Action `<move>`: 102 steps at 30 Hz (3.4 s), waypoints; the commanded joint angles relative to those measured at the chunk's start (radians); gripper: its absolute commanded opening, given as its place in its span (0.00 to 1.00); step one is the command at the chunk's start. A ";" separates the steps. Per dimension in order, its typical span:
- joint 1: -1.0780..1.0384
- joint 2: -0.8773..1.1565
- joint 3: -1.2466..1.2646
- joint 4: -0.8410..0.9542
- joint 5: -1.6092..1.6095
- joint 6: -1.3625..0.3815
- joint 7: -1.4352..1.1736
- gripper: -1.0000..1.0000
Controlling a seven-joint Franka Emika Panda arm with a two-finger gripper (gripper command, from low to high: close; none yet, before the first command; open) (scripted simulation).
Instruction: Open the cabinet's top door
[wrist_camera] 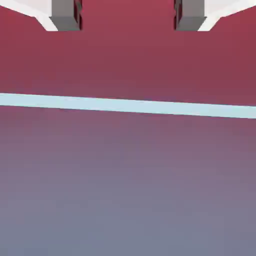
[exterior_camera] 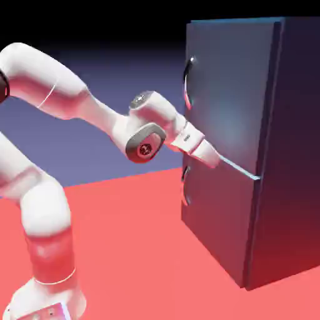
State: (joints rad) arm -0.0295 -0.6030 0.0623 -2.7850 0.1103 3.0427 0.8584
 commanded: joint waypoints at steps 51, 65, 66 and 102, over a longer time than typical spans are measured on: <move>-0.831 -0.601 1.106 0.486 1.955 0.035 2.039 0.50; -0.781 -0.911 0.946 0.242 2.038 -0.413 2.039 0.00; -0.769 -0.940 0.927 0.211 2.039 -0.457 2.039 0.00; -0.941 -1.004 -0.073 -0.199 1.494 -1.697 1.697 0.00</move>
State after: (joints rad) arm -0.9701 -1.6069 -0.0109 -2.9836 1.6045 1.3463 2.5552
